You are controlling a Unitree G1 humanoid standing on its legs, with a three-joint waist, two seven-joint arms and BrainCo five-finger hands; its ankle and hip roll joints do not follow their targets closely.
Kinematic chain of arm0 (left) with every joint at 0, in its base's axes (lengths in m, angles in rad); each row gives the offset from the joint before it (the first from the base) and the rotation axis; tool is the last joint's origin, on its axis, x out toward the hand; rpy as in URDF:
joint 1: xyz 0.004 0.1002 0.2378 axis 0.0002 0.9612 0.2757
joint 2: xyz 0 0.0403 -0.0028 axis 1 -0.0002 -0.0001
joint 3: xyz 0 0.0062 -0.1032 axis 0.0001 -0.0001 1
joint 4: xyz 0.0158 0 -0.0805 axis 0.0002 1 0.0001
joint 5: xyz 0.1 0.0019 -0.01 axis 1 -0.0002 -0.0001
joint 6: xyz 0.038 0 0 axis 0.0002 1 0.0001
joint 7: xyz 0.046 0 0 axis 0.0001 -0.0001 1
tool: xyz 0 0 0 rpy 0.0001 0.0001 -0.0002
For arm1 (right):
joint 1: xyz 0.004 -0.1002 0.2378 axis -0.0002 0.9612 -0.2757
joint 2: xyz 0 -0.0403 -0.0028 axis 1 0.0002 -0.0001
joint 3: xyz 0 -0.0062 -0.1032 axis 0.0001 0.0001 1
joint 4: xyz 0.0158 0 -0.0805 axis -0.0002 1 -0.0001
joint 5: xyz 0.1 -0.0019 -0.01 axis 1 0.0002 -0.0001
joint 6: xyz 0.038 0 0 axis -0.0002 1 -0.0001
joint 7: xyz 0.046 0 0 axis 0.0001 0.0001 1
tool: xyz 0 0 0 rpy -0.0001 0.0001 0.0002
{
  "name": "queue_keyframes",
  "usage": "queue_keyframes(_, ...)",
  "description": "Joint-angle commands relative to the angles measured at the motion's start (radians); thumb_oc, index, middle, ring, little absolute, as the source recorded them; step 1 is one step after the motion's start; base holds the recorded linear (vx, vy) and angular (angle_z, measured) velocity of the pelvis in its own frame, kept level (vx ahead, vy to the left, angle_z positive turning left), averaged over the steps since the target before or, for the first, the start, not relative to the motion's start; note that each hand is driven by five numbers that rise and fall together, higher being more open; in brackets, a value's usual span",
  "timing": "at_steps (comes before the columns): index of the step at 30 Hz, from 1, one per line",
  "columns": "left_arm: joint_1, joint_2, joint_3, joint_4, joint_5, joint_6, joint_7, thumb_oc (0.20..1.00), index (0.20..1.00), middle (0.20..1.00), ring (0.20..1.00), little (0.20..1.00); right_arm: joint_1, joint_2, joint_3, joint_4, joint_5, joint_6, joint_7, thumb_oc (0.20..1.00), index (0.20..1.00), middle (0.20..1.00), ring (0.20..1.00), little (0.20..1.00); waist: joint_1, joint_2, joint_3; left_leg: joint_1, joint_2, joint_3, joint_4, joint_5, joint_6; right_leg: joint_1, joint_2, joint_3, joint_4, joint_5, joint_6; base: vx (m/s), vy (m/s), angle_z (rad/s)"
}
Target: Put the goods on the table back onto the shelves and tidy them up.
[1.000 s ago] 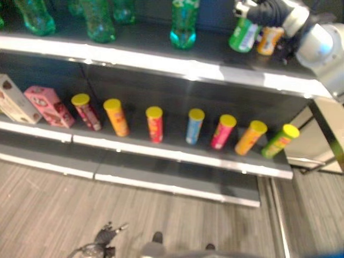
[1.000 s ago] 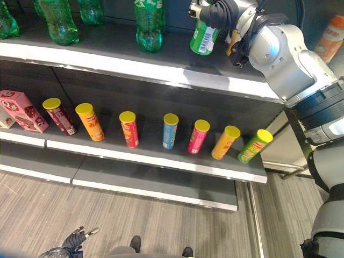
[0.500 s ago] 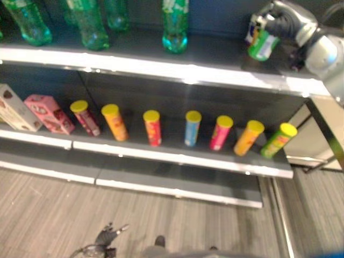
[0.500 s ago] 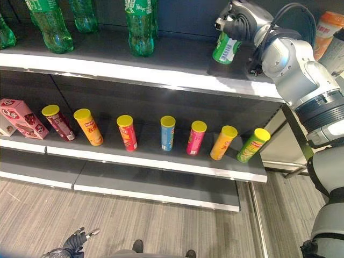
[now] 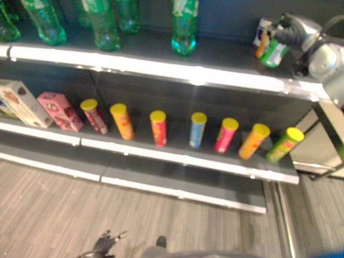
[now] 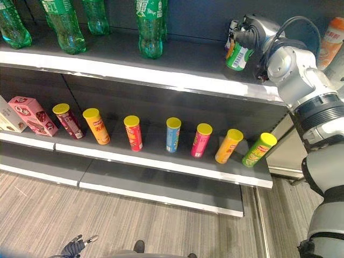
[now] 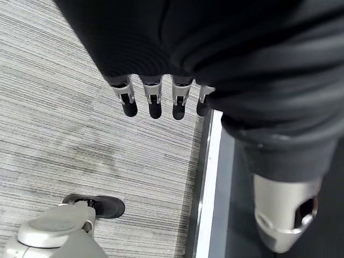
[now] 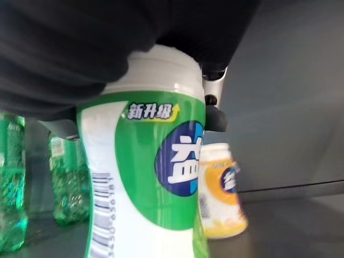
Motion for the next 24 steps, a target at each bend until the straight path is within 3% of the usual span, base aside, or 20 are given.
queue_keyframes(1, -0.061, 0.049, -0.060, 0.026, 0.002, -0.041, 0.014, 1.000, 1.000, 1.000, 1.000, 1.000, -0.092, -0.044, 0.056, 0.037, -0.012, -0.010, -0.028, 0.200, 0.200, 0.200, 0.200, 0.200, 0.046, -0.033, 0.001, 0.014, 0.122, 0.044, 0.000, -0.072, -0.102, -0.002, -0.094, -0.019, 0.013, -0.015, 0.074, 0.01, 0.007, 0.08)
queue_keyframes(24, -0.065, 0.041, -0.061, 0.007, 0.014, -0.048, 0.020, 1.000, 1.000, 1.000, 1.000, 1.000, -0.044, -0.071, 0.110, 0.049, -0.127, -0.022, 0.001, 0.200, 0.200, 0.200, 0.200, 0.200, 0.030, -0.036, 0.012, 0.016, 0.122, 0.056, 0.000, -0.078, -0.103, -0.007, -0.098, -0.015, 0.013, -0.014, 0.076, 0.00, 0.001, 0.02)
